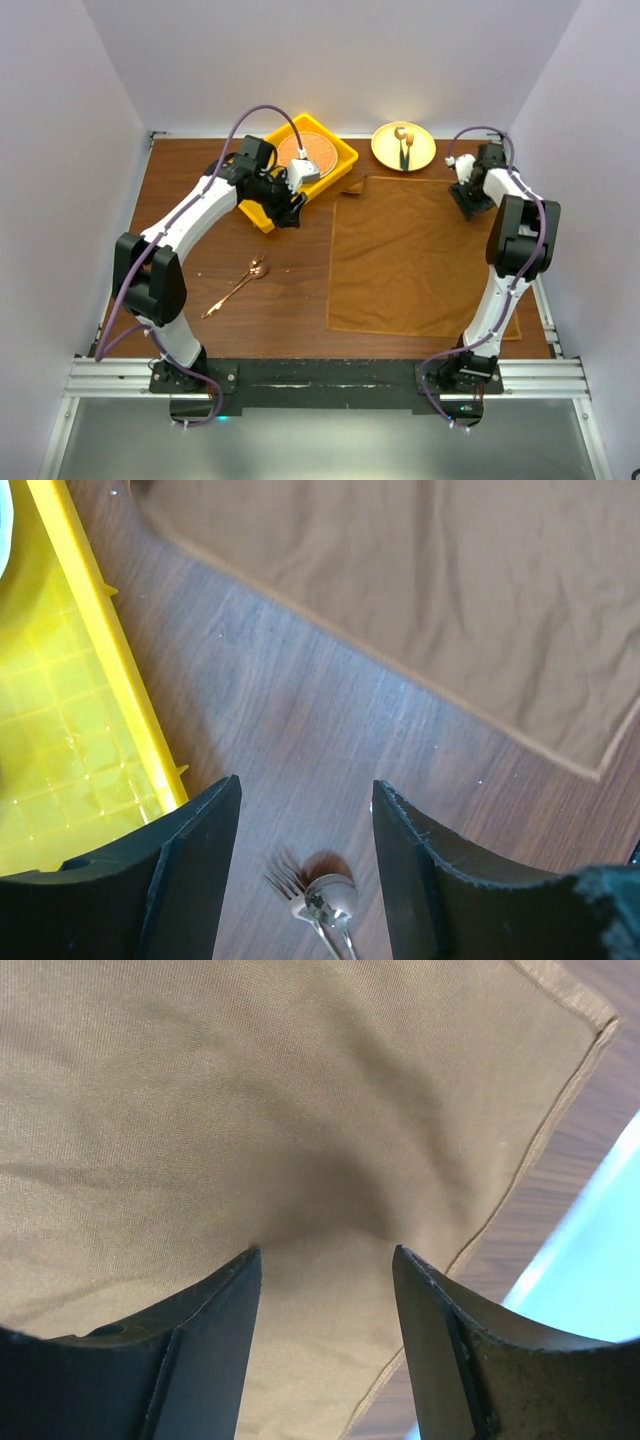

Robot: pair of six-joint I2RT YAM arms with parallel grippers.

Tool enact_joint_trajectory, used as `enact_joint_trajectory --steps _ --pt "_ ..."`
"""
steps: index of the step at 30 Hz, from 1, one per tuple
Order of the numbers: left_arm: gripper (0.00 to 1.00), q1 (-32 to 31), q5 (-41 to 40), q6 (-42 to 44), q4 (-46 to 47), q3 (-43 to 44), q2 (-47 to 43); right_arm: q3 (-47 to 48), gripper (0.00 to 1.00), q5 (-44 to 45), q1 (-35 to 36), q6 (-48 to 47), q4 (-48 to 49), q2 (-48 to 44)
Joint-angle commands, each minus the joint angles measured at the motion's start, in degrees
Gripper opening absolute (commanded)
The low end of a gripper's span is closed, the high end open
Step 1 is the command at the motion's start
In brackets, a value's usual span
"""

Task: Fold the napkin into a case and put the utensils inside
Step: Flatten out the napkin at the center of the board.

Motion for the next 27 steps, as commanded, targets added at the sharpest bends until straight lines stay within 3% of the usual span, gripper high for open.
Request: enact_joint_trajectory --steps 1,7,12,15,18,20,23,27 --pt "0.55 -0.26 2.93 2.30 1.19 -0.12 -0.56 -1.55 0.63 4.35 -3.12 -7.83 0.70 1.82" --pt "0.35 -6.06 2.50 3.28 7.07 -3.91 0.66 -0.33 0.69 -5.40 -3.56 -2.94 -6.06 -6.16" --pt "0.13 -7.82 3.03 -1.89 14.95 -2.85 5.31 -4.09 0.62 -18.21 -1.46 3.49 -10.20 -13.73" --pt "0.11 -9.92 -0.04 -4.36 23.04 -1.90 7.51 -9.88 0.57 -20.43 2.32 7.18 -9.41 -18.21" --pt "0.16 -12.21 -6.19 -6.82 29.11 1.96 11.72 -15.68 0.56 -21.49 6.28 9.47 -8.62 -22.00" --pt "0.19 -13.18 -10.06 -9.10 30.37 5.74 15.15 -18.33 0.54 -21.84 7.78 10.79 -8.36 -23.49" --pt "0.22 -13.44 -8.14 -13.06 28.53 15.23 25.15 -22.91 0.53 -21.32 7.87 11.23 -8.97 -25.95" --pt "0.21 -14.32 -11.73 -21.05 32.47 22.17 31.86 -29.40 0.45 -19.65 7.78 10.79 -10.02 -29.91"
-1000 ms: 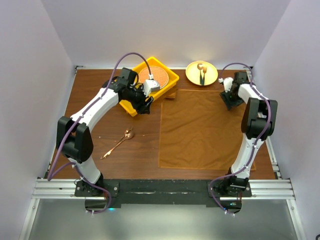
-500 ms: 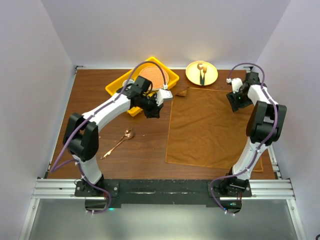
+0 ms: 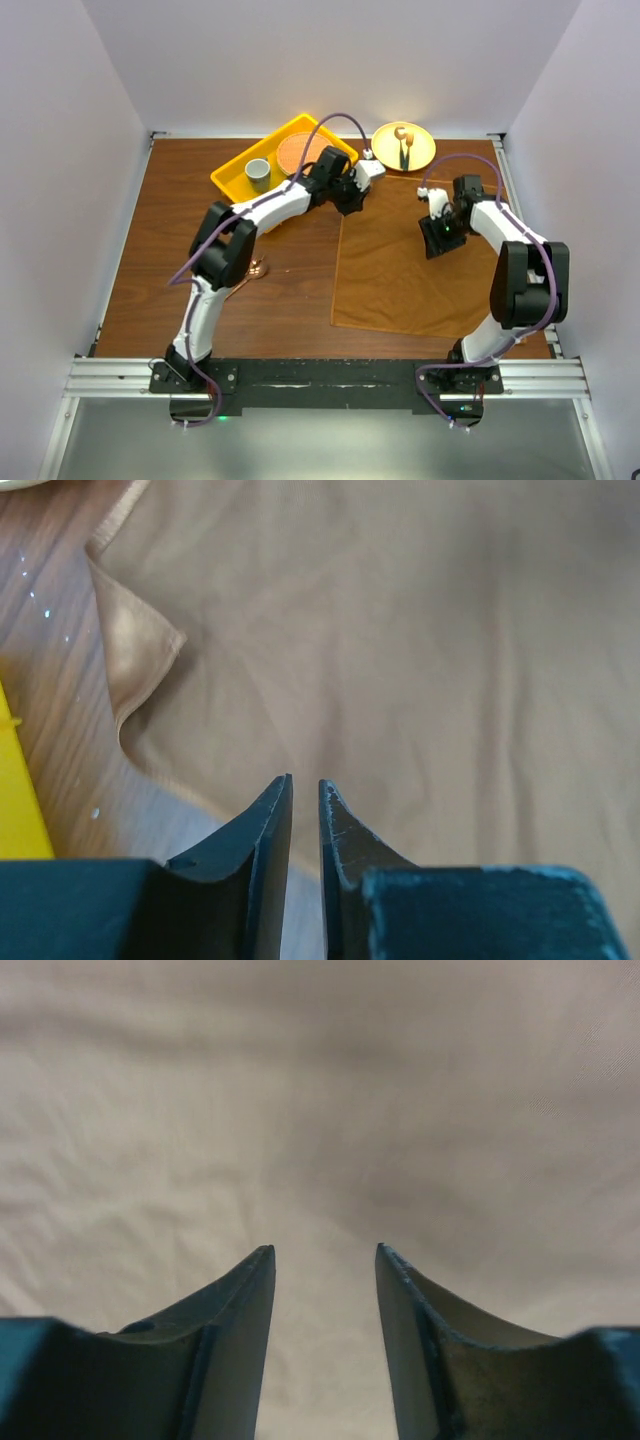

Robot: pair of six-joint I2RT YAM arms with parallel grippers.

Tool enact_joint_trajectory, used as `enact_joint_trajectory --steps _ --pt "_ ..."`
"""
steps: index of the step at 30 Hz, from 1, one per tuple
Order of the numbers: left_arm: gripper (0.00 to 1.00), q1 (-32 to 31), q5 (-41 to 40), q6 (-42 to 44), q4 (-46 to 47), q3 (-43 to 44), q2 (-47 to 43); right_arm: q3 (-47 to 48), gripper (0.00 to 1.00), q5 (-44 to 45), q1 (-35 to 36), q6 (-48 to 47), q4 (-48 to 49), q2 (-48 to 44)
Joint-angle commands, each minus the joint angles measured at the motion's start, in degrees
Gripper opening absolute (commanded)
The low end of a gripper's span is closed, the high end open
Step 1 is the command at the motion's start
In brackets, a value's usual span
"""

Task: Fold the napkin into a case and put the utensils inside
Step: Flatten out the napkin at the center of the board.

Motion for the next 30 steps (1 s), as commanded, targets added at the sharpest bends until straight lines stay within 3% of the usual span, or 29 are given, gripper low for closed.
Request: enact_joint_trajectory --steps 1,6,16,23,26,30 --pt "0.21 -0.84 -5.98 -9.61 6.29 6.91 6.14 -5.05 0.44 0.87 -0.68 1.41 -2.09 -6.13" --pt "0.21 -3.03 -9.42 -10.15 10.77 9.99 11.33 -8.30 0.43 3.16 -0.68 0.54 -2.88 -8.16" --pt "0.22 -3.22 -26.20 -7.87 17.18 17.81 18.19 -10.41 0.44 10.10 -0.68 -4.21 -2.88 -4.47" --pt "0.22 -0.85 -30.08 -5.23 19.04 19.58 19.51 -13.23 0.44 12.04 -0.68 -6.58 -2.27 -3.59" --pt "0.22 1.35 -28.86 -8.81 18.96 19.93 19.07 -13.14 0.44 11.25 -0.68 -7.20 -2.97 -4.38" --pt "0.27 2.32 -20.97 -8.31 17.37 17.83 15.91 -13.14 0.45 10.63 -0.68 -9.04 -5.08 -5.79"
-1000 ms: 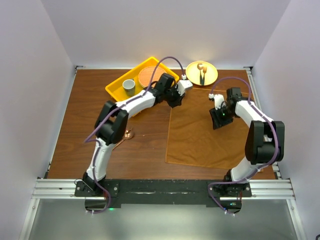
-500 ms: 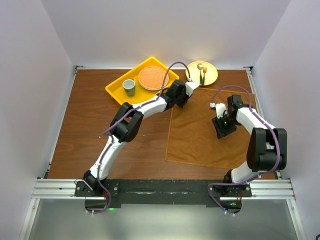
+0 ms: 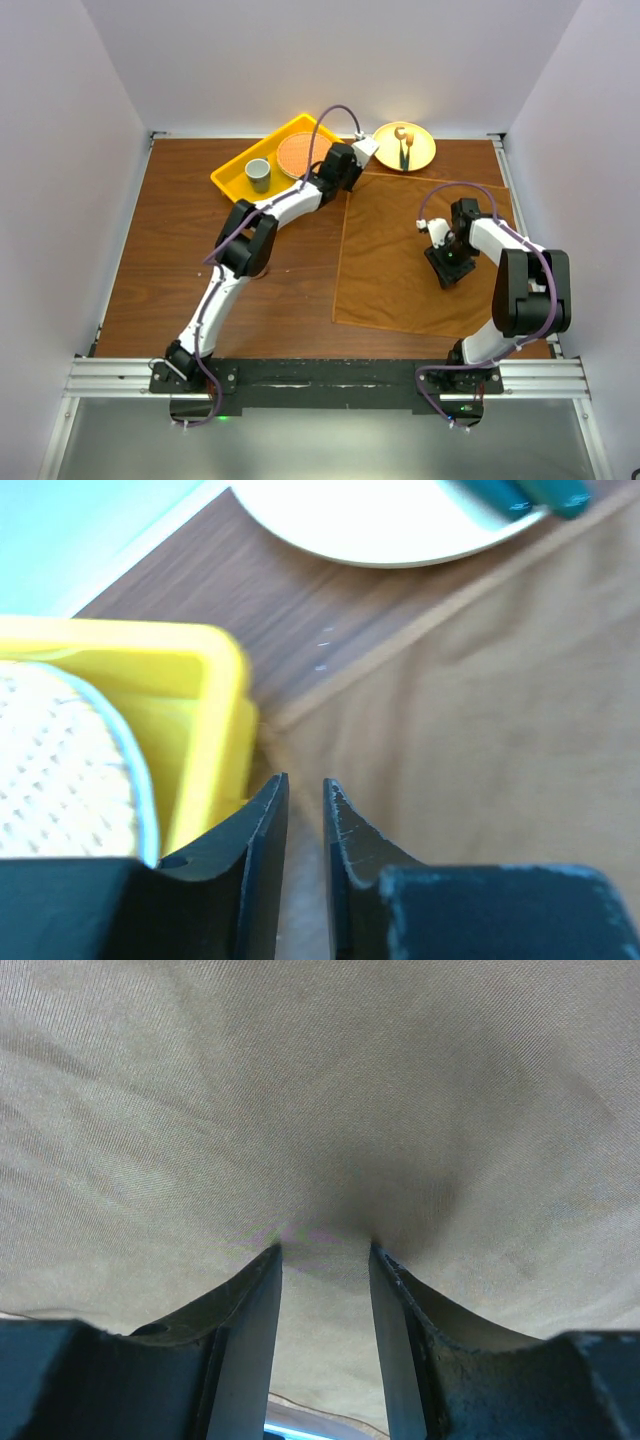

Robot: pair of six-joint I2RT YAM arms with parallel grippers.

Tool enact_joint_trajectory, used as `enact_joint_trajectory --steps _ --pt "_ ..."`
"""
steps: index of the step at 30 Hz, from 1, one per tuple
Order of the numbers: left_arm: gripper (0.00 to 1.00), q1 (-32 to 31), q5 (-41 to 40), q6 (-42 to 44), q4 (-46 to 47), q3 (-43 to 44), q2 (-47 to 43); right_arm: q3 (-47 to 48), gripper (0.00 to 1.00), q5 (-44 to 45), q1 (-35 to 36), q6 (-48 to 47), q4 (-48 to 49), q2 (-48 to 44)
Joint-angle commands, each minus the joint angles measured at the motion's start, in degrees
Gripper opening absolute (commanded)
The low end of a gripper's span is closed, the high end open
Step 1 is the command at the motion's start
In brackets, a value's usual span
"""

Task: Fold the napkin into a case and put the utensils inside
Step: Flatten out the napkin at the center of the board.

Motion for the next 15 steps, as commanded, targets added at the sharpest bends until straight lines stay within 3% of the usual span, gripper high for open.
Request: enact_joint_trajectory --steps 1,4,6,10,15 --pt "0.31 1.36 7.53 -0.24 1.94 -1.12 -5.94 -1.31 0.45 0.21 -0.09 -3.36 -2.70 -2.99" --pt "0.42 1.36 15.70 1.60 4.31 -10.26 -13.58 -2.90 0.47 0.47 -0.09 -4.77 -2.79 -4.92" --pt "0.61 1.45 22.44 4.15 2.74 -15.28 -16.85 -2.73 0.48 -0.83 -0.09 -4.77 -3.22 -5.89" --pt "0.67 1.54 35.64 12.66 -11.28 -20.82 -25.45 3.24 0.55 -7.51 -0.09 -3.10 -9.35 -8.70" --pt "0.66 1.19 47.96 24.54 -20.46 -33.73 -35.66 10.28 0.64 -9.55 -1.84 -6.25 -16.66 -12.84"
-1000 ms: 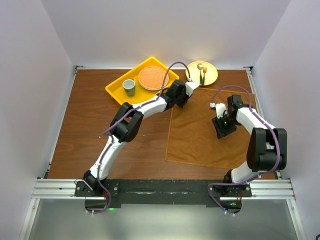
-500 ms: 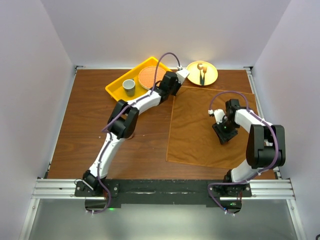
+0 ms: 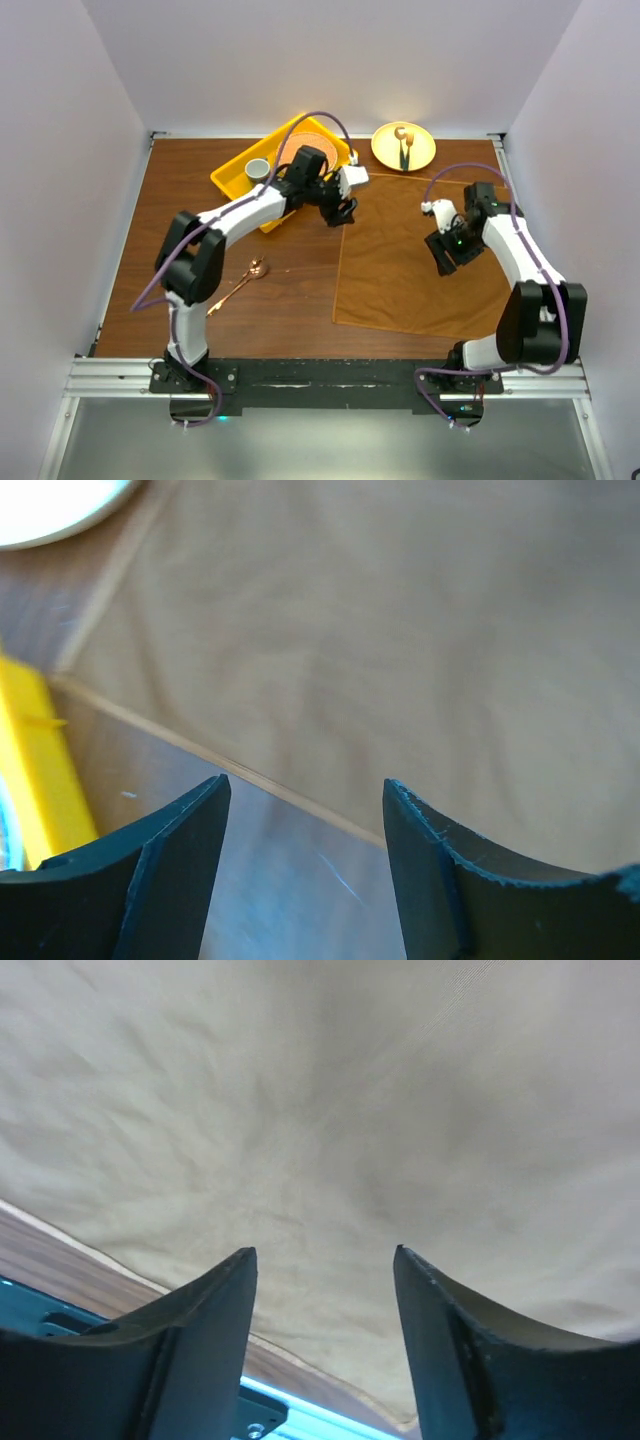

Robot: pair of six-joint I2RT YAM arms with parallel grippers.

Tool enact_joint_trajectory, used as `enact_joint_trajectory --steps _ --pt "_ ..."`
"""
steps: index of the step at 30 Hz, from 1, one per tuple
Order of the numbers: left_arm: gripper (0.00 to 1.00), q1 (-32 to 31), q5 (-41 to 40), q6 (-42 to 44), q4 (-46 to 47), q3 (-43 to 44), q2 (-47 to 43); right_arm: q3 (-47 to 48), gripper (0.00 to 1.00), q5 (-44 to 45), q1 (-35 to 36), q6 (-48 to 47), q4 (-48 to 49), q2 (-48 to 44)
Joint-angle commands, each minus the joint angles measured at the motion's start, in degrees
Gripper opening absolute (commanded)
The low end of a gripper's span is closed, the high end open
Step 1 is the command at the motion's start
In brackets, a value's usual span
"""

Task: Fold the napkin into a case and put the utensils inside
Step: Flatten out the napkin at the center of the board.

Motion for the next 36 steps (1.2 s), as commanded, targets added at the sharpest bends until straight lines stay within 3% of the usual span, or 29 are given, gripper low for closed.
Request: enact_joint_trajectory --steps 1,4,11,14,18,24,27,31,36 --pt "0.65 -1.26 14.76 12.52 -11.37 -10.65 -11.58 5.30 0.64 -2.73 -2.19 -4.20 -8.08 -4.97" --pt "0.61 -4.34 13.35 19.12 -16.12 -16.19 -16.50 3.46 0.64 -1.05 -6.23 -10.35 -11.24 -6.11" --pt "0.58 -13.91 8.61 29.32 -14.74 -33.26 -28.38 -2.25 0.65 5.79 -16.69 -31.25 -16.61 -12.79" --pt "0.58 -17.96 5.71 28.98 -11.05 -38.01 -30.94 -3.22 0.65 7.03 -18.28 -34.62 -17.05 -14.29" --pt "0.58 -22.00 1.76 27.57 -7.00 -40.48 -30.07 -1.65 0.65 5.55 -18.64 -32.00 -15.92 -11.66" --pt "0.56 -22.01 -0.28 26.68 -4.89 -36.97 -26.73 1.52 0.65 3.61 -18.64 -25.32 -12.75 -5.24" --pt "0.48 -20.96 0.60 26.34 -5.67 -32.93 -23.31 3.71 0.65 2.73 -18.72 -22.59 -11.96 -2.96" --pt "0.39 -16.22 -0.19 18.54 -3.05 -22.85 -16.38 8.62 0.65 0.36 -19.07 -17.85 -11.87 0.12" --pt "0.31 -12.61 -3.79 16.14 -4.88 -12.36 -5.03 13.82 0.66 -4.20 -20.04 -10.11 -11.43 4.51"
